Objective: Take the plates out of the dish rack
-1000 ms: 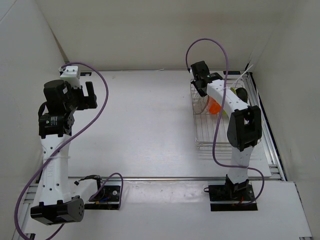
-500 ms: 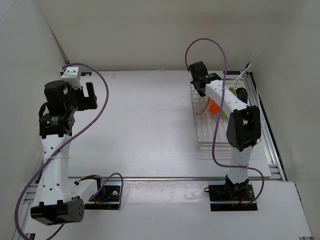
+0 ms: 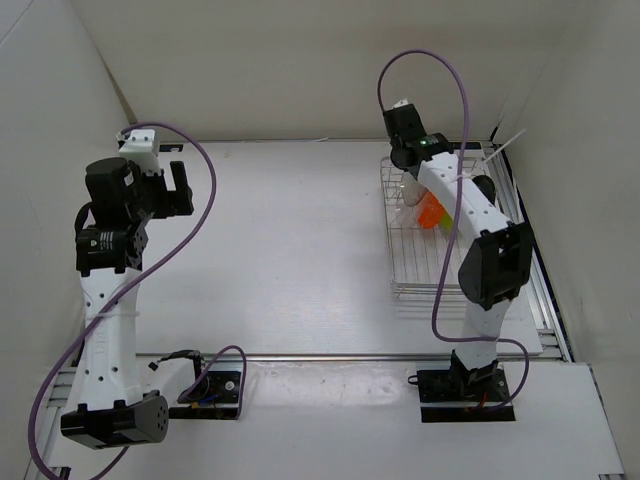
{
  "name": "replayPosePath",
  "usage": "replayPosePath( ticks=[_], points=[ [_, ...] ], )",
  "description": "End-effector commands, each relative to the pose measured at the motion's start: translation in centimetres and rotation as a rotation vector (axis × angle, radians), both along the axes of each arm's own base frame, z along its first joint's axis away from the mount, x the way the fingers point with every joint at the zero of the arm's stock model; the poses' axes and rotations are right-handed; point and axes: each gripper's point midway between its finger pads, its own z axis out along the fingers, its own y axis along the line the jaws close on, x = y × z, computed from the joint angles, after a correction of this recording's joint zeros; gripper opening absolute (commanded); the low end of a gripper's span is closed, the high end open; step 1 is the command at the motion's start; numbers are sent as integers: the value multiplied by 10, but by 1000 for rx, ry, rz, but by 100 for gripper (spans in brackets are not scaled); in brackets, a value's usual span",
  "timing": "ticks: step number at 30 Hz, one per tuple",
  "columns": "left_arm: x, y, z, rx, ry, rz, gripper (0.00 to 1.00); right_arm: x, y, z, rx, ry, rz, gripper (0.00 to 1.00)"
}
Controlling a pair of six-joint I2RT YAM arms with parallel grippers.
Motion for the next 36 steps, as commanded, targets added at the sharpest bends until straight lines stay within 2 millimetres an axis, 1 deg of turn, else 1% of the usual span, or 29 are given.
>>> replayPosePath(
  ticks=[1, 2, 4, 6, 9, 10, 11, 12, 13, 14, 15, 16, 17, 18, 19, 20, 21, 22, 23, 24, 25, 26, 27, 28, 29, 31, 32, 34, 36],
  points=[
    [0, -2, 26, 8, -62, -12, 100, -14, -19, 91, -19, -209, -40, 0],
    [2, -2, 23, 7, -51, -12, 100, -15, -16, 104, -14, -250, -36, 0],
    [4, -6, 29, -2, -63, -37, 100, -23, -22, 119, -14, -285, -44, 0],
    [12, -9, 24, -13, -44, -57, 100, -30, -25, 132, 0, -314, -46, 0],
    [24, -25, 31, -65, -47, -118, 100, -40, -25, 143, 55, -337, -40, 0],
    [28, -35, 33, -89, -54, -162, 100, -43, -22, 147, 100, -356, -42, 0],
    [31, -44, 29, -111, -36, -195, 100, -50, -21, 151, 137, -356, -29, 0],
    [40, -52, 28, -133, -31, -227, 100, -54, -15, 151, 181, -349, -6, 0],
    [42, -66, 29, -179, -19, -278, 100, -58, -8, 150, 234, -340, 22, 0],
    [46, -80, 30, -198, -19, -326, 100, -61, 11, 140, 338, -302, 85, 0],
    [55, -95, 22, -232, 13, -378, 100, -73, 18, 140, 394, -277, 128, 0],
    [59, -106, 24, -265, 19, -407, 100, -78, 28, 138, 462, -266, 150, 0],
    [60, -117, 21, -284, 39, -441, 100, -85, 35, 127, 494, -223, 176, 0],
    [60, -141, 21, -303, 48, -514, 100, -96, 49, 129, 556, -197, 256, 0],
    [68, -157, 15, -326, 73, -555, 100, -108, 53, 126, 595, -179, 283, 0],
    [68, -170, 13, -338, 91, -603, 100, -113, 56, 125, 634, -166, 301, 0],
    [68, -199, 3, -366, 134, -689, 100, -119, 65, 126, 668, -152, 347, 0],
    [67, -214, 10, -364, 125, -747, 100, -124, 68, 125, 698, -136, 377, 0],
    [66, -230, 10, -361, 131, -798, 100, -129, 69, 129, 729, -140, 396, 0],
    [57, -256, 10, -356, 140, -874, 100, -132, 75, 125, 746, -116, 419, 0],
    [63, -270, 0, -357, 171, -895, 100, -133, 77, 120, 752, -100, 426, 0],
    [63, -281, 8, -354, 153, -924, 100, -134, 78, 120, 757, -97, 433, 0],
    [63, -292, 9, -352, 147, -947, 100, -134, 78, 116, 755, -88, 430, 0],
    [57, -309, 9, -363, 163, -977, 100, -133, 81, 113, 767, -75, 429, 0],
    [65, -320, 11, -365, 153, -984, 100, -134, 83, 110, 772, -61, 434, 0],
    [63, -341, 11, -369, 165, -1007, 100, -132, 84, 106, 770, -52, 431, 0],
    [70, -349, 10, -371, 166, -1002, 99, -132, 84, 106, 770, -52, 431, 0],
    [71, -359, 6, -363, 176, -1004, 99, -131, 84, 108, 772, -61, 435, 0],
    [72, -367, -1, -357, 188, -1006, 95, -131, 84, 108, 772, -61, 435, 0]
  ],
)
